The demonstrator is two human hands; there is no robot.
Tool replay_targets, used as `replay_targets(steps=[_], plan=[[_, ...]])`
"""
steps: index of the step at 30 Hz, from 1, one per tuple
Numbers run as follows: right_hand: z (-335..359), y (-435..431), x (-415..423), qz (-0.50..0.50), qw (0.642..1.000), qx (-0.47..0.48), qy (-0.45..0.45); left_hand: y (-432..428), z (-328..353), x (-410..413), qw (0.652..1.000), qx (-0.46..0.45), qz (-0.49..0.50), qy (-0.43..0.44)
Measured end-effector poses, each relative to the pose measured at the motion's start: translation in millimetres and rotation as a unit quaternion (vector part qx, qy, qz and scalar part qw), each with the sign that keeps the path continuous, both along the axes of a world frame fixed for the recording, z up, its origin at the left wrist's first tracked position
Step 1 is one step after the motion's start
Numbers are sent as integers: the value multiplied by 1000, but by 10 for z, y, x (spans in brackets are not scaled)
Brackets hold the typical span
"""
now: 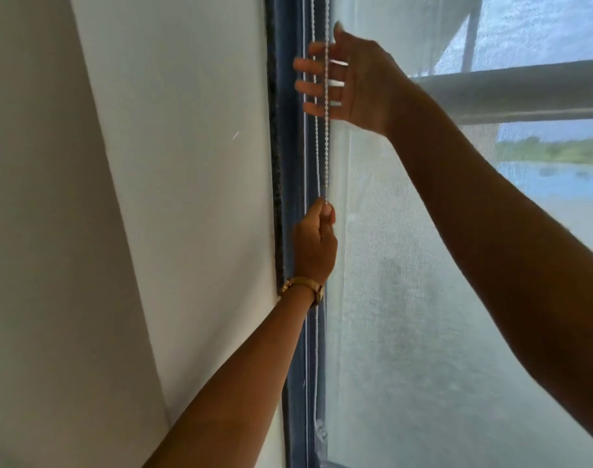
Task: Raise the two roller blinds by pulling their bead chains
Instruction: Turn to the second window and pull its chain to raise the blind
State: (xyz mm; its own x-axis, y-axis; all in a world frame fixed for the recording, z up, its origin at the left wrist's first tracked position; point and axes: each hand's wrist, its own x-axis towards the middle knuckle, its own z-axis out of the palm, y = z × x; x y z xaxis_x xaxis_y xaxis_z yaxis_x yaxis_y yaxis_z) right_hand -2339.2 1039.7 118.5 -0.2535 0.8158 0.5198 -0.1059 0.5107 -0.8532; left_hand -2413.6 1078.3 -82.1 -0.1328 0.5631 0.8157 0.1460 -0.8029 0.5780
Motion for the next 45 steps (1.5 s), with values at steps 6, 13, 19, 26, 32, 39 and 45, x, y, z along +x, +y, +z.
replay_targets(steps=[6, 13, 19, 26, 32, 39, 45], plan=[[227, 114, 40, -18, 998, 38, 41, -13, -801, 60, 996, -80, -12, 44], [-88, 172, 10, -201, 974, 80, 64, -237, -1610, 117, 986, -131, -12, 99], [-725, 171, -13, -241, 952, 173, 77, -218, -1808, 68, 940, -305, -125, 91], [-1191, 135, 129, -254, 952, 157, 71, -289, -911, 190, 920, -261, -279, -88], [-1709, 92, 302, -328, 930, 154, 68, -269, 453, 153, 959, -148, -200, -137], [-2146, -51, 178, -281, 949, 80, 118, -408, 1823, 287, 976, -45, -185, -101], [-2475, -148, 3, -249, 959, 38, 128, -316, 2441, 291, 997, 1, -59, -54]])
